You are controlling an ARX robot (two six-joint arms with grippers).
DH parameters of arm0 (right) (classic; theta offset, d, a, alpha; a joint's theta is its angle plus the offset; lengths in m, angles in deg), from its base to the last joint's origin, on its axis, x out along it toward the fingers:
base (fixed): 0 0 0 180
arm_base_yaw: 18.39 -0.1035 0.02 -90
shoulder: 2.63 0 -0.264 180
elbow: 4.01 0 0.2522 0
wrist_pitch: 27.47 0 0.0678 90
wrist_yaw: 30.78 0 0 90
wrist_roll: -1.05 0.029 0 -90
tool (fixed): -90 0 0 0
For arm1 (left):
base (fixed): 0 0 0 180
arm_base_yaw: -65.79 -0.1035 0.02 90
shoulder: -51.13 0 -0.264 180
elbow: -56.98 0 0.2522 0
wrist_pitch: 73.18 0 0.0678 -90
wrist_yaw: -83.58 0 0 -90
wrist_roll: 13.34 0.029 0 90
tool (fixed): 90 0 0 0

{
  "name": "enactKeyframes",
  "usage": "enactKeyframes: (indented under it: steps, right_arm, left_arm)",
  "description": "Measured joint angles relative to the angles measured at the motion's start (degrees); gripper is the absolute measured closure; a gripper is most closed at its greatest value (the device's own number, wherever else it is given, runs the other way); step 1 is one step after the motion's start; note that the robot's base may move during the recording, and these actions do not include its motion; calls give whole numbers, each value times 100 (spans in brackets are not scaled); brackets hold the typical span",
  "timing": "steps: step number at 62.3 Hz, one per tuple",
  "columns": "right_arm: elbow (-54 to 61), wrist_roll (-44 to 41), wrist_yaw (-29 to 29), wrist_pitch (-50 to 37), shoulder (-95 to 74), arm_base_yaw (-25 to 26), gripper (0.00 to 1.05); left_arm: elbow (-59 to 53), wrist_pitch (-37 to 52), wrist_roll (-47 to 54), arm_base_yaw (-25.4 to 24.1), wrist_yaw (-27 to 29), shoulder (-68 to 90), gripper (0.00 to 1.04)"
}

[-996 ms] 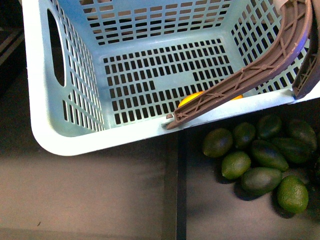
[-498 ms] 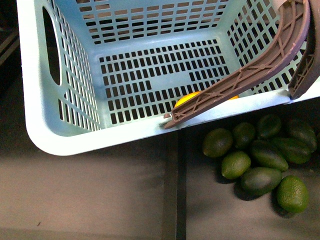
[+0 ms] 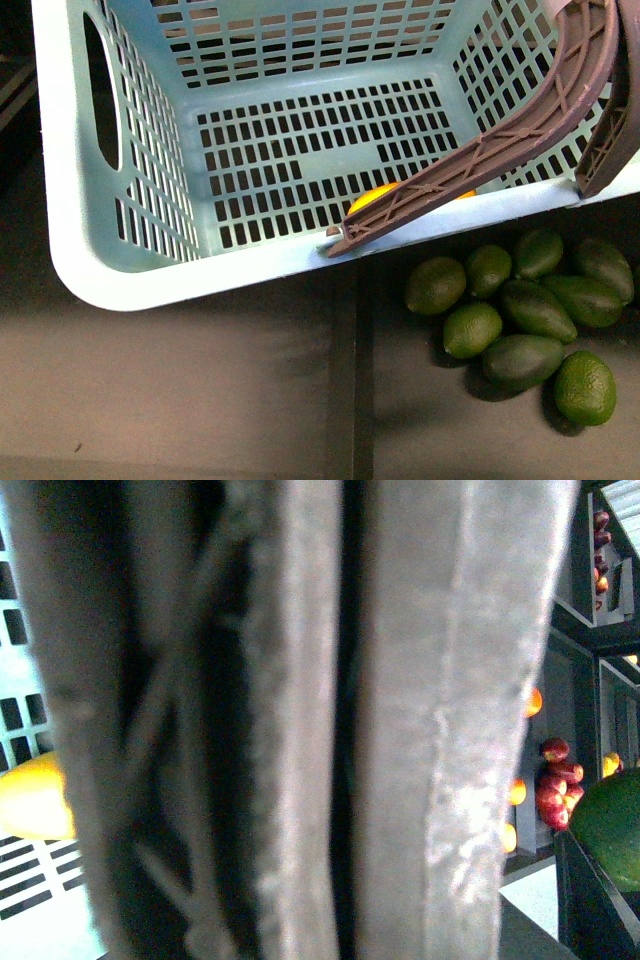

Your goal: Pick mango and avocado into basket

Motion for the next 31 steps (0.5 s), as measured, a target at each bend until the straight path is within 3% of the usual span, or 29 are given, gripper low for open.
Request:
enactKeyframes:
  steps: [15,31]
  right_arm:
    - [-173,337,-844,-579,-717,-1388,56]
    - [-426,570,-1207,-774,-1274,-2090,56]
  left_arm:
    - [0,0,-2,0,-4,0,78]
    - [0,0,-2,0,-17,0,78]
